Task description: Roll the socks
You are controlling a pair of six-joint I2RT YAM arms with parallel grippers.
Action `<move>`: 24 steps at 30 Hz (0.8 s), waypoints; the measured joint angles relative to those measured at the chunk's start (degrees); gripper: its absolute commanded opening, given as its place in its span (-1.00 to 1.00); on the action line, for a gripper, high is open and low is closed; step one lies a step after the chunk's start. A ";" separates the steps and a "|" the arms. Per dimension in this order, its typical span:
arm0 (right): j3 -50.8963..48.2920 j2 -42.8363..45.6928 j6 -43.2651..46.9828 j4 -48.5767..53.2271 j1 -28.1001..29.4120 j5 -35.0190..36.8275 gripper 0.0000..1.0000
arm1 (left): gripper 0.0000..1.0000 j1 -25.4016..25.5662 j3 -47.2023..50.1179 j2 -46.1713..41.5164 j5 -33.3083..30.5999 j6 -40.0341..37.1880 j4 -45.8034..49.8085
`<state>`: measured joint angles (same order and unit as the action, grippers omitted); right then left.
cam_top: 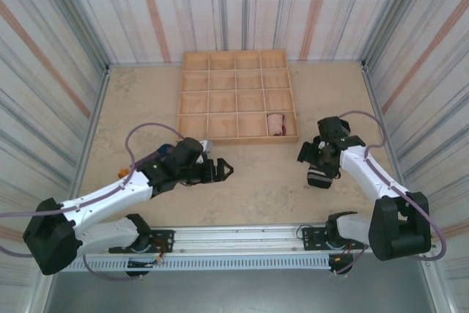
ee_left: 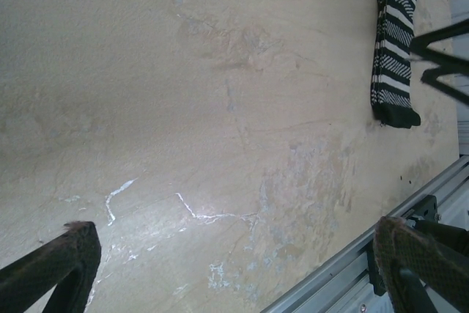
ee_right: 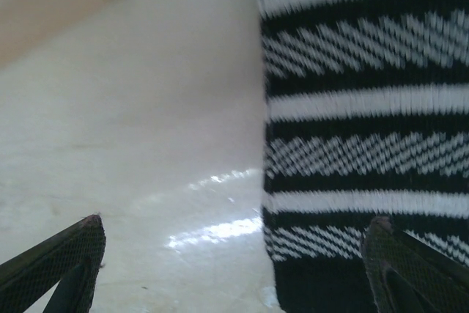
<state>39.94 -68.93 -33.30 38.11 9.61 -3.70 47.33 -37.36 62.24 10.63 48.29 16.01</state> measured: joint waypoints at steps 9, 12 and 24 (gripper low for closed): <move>-7.91 1.09 -3.28 -7.82 0.04 -4.90 0.84 | 0.96 0.07 -0.02 0.07 0.00 0.61 0.00; -9.14 1.55 -4.26 -11.96 1.70 -6.32 0.84 | 0.96 0.07 -0.02 0.07 0.00 0.68 0.00; -11.56 0.66 -12.35 -24.48 20.59 -6.27 0.84 | 0.95 0.33 0.15 0.04 -0.81 1.53 0.13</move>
<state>28.38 -68.27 -45.65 13.63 30.20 -9.98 47.66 -37.21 62.28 9.82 49.82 16.14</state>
